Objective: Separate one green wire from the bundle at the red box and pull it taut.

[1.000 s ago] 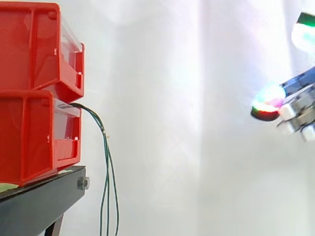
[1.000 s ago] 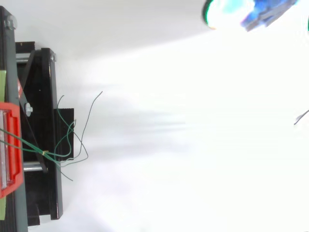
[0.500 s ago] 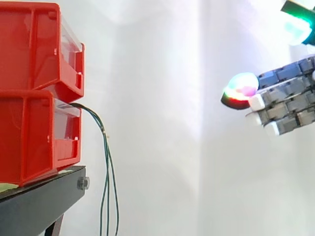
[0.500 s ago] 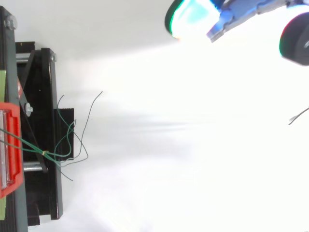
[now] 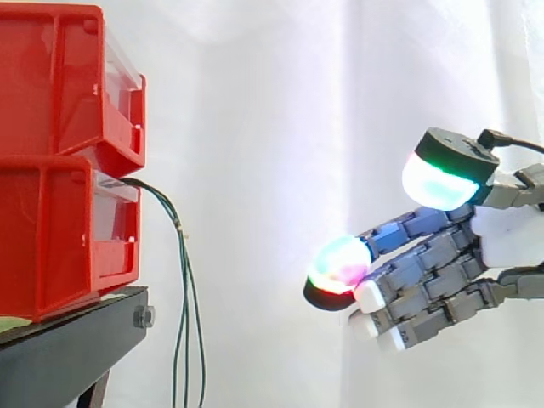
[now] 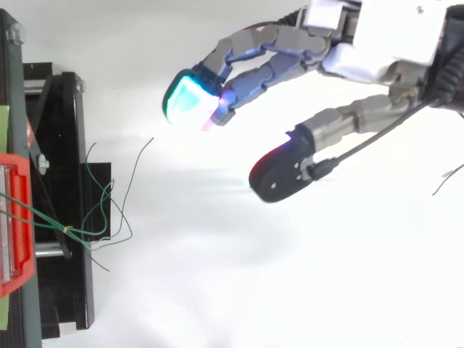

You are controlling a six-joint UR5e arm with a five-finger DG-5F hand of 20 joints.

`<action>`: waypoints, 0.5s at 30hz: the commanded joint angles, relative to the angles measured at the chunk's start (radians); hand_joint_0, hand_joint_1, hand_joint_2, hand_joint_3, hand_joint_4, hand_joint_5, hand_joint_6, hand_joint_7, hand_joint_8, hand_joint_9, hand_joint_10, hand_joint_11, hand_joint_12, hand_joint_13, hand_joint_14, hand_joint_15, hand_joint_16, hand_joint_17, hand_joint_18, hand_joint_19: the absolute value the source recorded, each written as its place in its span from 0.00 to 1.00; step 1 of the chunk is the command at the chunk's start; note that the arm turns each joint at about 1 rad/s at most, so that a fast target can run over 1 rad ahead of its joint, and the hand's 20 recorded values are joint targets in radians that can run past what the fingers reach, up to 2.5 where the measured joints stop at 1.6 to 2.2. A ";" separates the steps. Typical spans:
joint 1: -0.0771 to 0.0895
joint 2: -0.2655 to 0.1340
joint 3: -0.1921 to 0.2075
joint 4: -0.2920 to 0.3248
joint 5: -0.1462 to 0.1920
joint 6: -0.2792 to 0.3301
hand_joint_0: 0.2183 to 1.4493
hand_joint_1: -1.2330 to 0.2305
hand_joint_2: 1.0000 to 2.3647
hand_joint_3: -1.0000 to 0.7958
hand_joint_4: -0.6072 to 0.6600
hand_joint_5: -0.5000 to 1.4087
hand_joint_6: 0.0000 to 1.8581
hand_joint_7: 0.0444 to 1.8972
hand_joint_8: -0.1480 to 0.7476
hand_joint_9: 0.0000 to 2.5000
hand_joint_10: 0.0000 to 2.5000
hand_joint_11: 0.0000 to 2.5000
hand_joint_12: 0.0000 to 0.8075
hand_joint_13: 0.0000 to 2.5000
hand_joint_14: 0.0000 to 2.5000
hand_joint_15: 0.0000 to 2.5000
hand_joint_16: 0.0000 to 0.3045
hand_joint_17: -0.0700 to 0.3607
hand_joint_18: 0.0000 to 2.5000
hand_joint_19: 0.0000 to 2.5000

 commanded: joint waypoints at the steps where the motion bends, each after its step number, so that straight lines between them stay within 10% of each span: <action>1: 0.011 -0.008 0.005 0.033 0.016 -0.027 0.31 0.29 0.00 0.28 0.72 0.15 0.27 0.43 0.54 0.26 0.00 0.14 0.31 0.24 0.00 0.05 0.08 0.28 0.21 0.00; 15: 0.051 -0.058 0.007 0.142 0.078 -0.040 0.29 0.32 0.00 0.28 0.73 0.15 0.27 0.43 0.54 0.26 0.00 0.15 0.33 0.24 0.00 0.07 0.09 0.30 0.20 0.00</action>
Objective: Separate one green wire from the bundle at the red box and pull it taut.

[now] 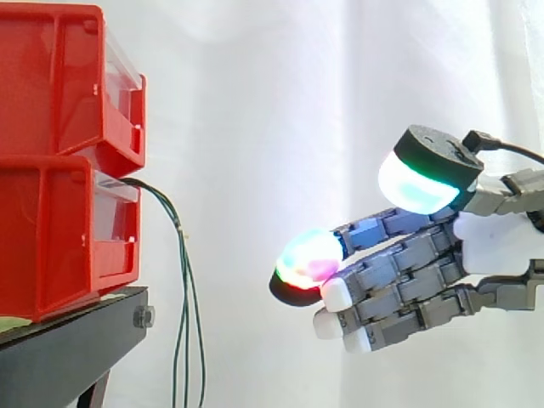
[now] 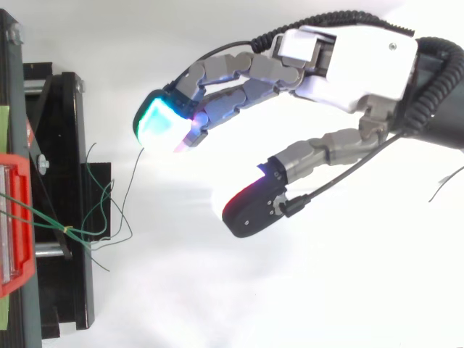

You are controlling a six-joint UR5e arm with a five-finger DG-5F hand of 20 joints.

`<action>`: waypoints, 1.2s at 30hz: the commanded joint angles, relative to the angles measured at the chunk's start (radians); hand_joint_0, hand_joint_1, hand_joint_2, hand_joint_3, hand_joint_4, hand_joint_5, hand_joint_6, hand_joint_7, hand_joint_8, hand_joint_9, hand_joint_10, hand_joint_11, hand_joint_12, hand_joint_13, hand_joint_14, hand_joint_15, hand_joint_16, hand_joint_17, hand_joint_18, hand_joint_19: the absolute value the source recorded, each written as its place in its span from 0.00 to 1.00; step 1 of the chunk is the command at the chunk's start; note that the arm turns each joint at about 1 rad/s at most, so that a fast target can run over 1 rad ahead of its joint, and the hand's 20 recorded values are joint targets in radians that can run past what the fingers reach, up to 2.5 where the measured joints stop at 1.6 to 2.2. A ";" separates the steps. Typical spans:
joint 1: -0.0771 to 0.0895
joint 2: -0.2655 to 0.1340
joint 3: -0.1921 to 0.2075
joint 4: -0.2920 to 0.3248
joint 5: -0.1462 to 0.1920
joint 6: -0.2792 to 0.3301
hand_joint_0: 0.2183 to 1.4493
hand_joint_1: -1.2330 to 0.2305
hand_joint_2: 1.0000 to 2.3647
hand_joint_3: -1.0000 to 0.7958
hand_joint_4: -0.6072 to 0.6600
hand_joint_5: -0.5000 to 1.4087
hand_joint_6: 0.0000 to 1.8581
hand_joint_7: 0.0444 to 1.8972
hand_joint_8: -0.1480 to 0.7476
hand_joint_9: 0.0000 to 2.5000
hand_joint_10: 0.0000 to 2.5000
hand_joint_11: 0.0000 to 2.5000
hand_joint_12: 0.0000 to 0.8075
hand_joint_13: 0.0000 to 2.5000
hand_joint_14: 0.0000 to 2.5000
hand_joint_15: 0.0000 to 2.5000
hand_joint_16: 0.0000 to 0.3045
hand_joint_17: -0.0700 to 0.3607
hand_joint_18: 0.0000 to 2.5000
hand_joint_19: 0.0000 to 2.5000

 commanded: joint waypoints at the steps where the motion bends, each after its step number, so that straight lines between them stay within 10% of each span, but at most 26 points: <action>1: 0.013 -0.028 0.009 0.031 0.023 0.004 0.29 0.33 0.00 0.28 0.74 0.15 0.27 0.43 0.55 0.27 0.00 0.16 0.34 0.25 0.00 0.07 0.09 0.30 0.20 0.00; 16: 0.033 -0.091 0.029 0.111 0.028 -0.016 0.29 0.34 0.00 0.28 0.76 0.16 0.27 0.46 0.57 0.31 0.00 0.18 0.36 0.27 0.00 0.09 0.10 0.32 0.22 0.00; 23: 0.027 -0.196 0.137 0.108 -0.002 0.076 0.29 0.37 0.00 0.28 0.77 0.17 0.27 0.46 0.58 0.34 0.01 0.20 0.37 0.30 0.00 0.11 0.10 0.33 0.24 0.03; 36: 0.035 -0.199 0.196 0.059 -0.017 0.061 0.29 0.39 0.00 0.28 0.78 0.18 0.27 0.46 0.59 0.38 0.01 0.22 0.39 0.31 0.00 0.12 0.11 0.33 0.25 0.04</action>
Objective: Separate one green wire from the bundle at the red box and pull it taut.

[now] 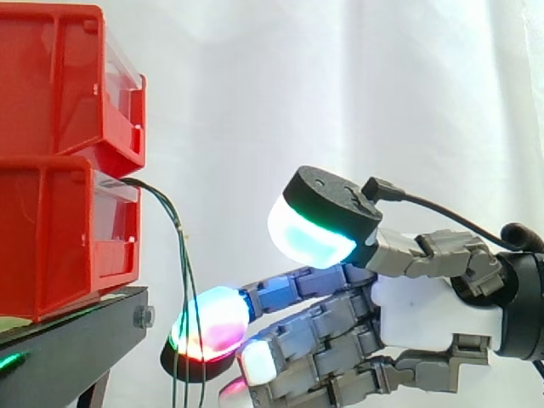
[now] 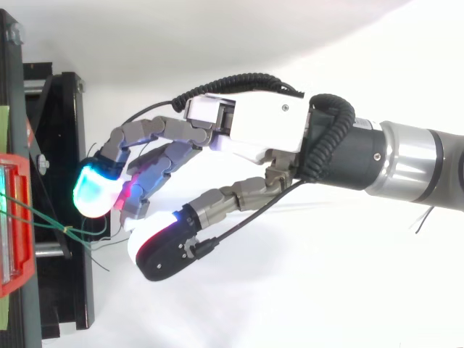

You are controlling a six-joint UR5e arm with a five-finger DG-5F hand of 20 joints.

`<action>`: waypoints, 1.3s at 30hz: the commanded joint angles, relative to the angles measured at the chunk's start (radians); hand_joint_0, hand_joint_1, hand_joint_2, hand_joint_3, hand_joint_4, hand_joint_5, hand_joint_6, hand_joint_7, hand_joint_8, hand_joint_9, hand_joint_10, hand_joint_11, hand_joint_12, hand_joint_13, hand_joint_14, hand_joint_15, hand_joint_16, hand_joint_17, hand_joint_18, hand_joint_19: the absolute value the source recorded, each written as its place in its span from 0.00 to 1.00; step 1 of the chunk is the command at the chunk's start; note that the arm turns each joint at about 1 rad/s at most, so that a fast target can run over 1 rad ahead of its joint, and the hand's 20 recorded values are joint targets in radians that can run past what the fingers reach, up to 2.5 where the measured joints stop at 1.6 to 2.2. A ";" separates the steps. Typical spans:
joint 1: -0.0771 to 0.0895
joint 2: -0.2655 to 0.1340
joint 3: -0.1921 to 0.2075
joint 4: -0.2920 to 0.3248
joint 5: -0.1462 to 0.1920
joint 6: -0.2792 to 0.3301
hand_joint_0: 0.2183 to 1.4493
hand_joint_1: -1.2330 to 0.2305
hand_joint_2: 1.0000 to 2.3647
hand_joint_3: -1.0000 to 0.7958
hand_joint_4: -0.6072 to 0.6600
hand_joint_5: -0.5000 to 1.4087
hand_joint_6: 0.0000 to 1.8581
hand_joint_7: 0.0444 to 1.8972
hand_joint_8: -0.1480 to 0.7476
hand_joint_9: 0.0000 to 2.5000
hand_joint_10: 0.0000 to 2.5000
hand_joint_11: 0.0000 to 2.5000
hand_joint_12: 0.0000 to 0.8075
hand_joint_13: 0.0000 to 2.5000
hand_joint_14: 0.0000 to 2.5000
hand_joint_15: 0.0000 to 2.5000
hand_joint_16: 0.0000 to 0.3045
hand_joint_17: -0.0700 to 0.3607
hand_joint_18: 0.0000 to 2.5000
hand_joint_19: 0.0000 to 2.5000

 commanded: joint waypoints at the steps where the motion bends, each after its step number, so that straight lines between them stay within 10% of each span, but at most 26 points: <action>1: 0.001 -0.003 0.000 0.041 0.002 -0.034 0.29 0.39 0.00 0.28 0.78 0.18 0.27 0.46 0.59 0.39 0.01 0.22 0.39 0.31 0.00 0.12 0.11 0.33 0.25 0.04; 21: 0.009 -0.072 0.037 0.101 0.014 -0.011 0.28 0.37 0.00 0.29 0.74 0.17 0.27 0.47 0.56 0.30 0.01 0.31 0.48 0.31 0.01 0.17 0.16 0.41 0.29 0.14; 39: 0.010 -0.072 0.059 0.098 0.023 -0.010 0.24 0.39 0.00 0.28 0.70 0.15 0.27 0.44 0.53 0.17 0.00 0.14 0.51 0.25 0.00 0.12 0.19 0.46 0.24 0.09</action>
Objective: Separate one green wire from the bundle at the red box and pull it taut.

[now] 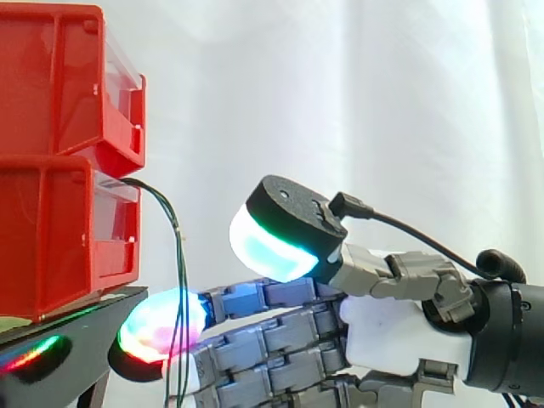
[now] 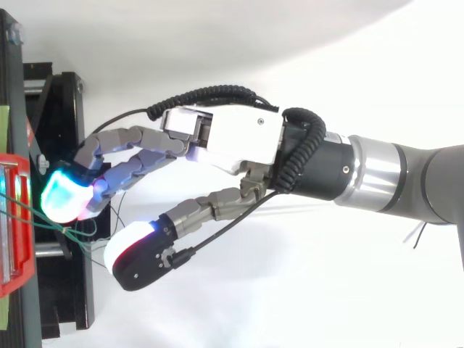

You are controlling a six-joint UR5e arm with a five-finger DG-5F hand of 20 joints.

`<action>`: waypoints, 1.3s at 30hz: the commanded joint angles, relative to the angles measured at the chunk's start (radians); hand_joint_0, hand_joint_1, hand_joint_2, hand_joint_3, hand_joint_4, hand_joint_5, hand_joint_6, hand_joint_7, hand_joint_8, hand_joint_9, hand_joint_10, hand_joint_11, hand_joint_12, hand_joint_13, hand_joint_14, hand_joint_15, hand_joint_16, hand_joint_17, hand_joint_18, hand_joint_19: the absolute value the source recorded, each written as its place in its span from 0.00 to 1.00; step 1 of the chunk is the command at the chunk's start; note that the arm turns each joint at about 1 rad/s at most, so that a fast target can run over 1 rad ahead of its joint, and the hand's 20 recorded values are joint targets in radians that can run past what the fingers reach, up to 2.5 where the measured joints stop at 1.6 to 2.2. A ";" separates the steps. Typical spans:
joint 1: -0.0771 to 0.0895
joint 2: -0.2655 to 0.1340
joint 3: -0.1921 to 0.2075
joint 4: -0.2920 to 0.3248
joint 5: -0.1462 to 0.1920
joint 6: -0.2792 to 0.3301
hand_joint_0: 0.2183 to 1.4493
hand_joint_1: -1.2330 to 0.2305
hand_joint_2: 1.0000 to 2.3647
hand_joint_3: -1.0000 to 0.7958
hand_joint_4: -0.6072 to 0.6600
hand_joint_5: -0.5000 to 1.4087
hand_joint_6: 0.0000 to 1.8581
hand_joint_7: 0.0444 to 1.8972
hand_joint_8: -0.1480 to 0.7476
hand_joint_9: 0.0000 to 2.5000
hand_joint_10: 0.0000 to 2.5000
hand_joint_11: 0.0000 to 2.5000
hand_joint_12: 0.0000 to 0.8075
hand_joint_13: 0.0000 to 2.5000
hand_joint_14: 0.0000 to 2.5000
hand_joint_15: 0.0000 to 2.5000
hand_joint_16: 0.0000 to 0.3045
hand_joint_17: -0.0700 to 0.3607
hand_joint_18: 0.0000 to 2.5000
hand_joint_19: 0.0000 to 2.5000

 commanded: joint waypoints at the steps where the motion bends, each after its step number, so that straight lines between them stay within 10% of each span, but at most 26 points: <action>1: 0.000 0.000 0.012 -0.005 0.002 -0.002 0.24 0.40 0.00 0.28 0.71 0.15 0.27 0.44 0.53 0.18 0.00 0.14 0.51 0.25 0.00 0.12 0.18 0.46 0.24 0.09; 39: 0.022 0.008 0.023 -0.072 0.002 0.061 0.28 0.42 0.00 0.28 0.76 0.17 0.27 0.46 0.59 0.45 0.01 0.35 0.51 0.41 0.01 0.23 0.16 0.41 0.30 0.15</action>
